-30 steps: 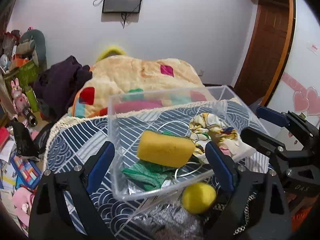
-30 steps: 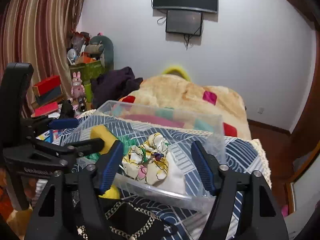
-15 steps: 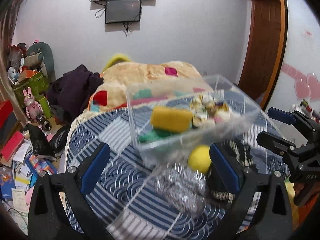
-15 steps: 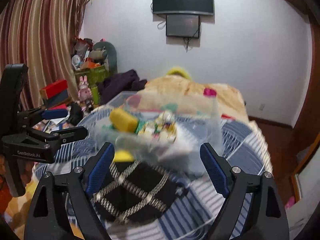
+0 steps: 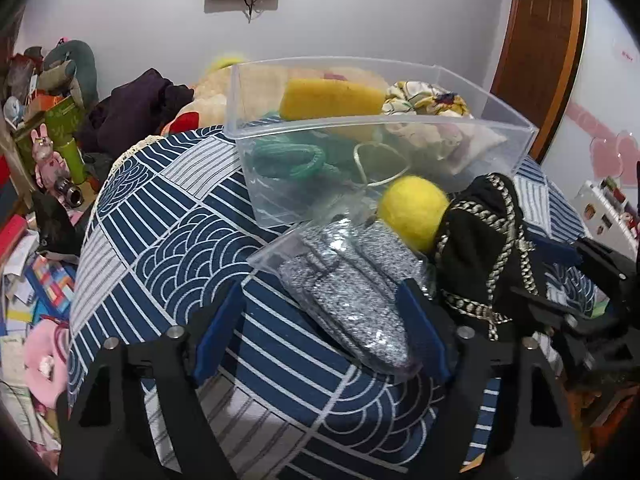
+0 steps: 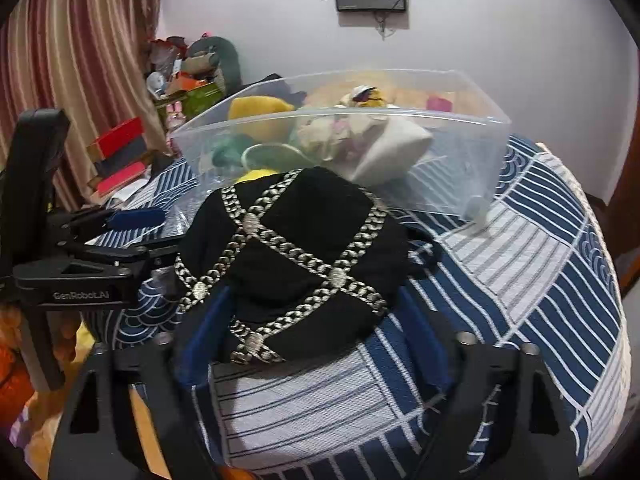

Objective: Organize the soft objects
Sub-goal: 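Grasp the silver glittery glove with the left tool while the right tool grasps the black chain hat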

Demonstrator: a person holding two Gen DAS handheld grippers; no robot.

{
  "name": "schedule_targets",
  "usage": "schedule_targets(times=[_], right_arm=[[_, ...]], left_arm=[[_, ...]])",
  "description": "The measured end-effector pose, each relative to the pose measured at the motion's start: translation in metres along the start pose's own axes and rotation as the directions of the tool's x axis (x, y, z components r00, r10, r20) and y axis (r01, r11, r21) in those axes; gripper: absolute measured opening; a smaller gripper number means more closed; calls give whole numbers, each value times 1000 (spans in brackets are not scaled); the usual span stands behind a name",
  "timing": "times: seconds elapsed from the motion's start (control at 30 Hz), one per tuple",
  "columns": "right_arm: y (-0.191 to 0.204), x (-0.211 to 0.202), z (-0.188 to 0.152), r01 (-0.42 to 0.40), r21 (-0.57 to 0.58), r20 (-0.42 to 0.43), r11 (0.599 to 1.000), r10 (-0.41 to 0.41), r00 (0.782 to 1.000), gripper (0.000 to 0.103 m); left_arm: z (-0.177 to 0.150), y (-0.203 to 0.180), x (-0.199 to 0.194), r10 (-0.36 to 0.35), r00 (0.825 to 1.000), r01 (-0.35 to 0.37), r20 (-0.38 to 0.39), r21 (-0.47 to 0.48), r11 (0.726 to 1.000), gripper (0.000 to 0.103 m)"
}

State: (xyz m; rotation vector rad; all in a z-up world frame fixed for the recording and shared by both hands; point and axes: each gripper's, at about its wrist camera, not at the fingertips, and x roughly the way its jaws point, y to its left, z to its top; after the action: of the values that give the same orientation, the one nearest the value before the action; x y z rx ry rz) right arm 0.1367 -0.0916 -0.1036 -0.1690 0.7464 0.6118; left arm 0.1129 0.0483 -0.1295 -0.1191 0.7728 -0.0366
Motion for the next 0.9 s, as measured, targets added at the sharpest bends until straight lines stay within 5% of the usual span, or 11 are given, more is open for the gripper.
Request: schedule_targets(times=[0.13,0.33,0.53,0.9], right_arm=[[-3,-5,-2,-5,14,12,1000,5,1000,46],[-2,-14,-10,-50,39,31,998,48,998,21],[0,-28,-15,-52,52,73,997,48,996,14],[-10,-66,-1,1,53,198,999,-12,980,14]], left_arm=[[-5,-3,-5,-65,998,65,3,-9,998,48],[-10,-14,-17,-56,998,55,26,20,998,28],[-17,-20,-42,-34,997,29,68,76,997,18],[0,-6,-80,-23,982,13,188,51,999,17]])
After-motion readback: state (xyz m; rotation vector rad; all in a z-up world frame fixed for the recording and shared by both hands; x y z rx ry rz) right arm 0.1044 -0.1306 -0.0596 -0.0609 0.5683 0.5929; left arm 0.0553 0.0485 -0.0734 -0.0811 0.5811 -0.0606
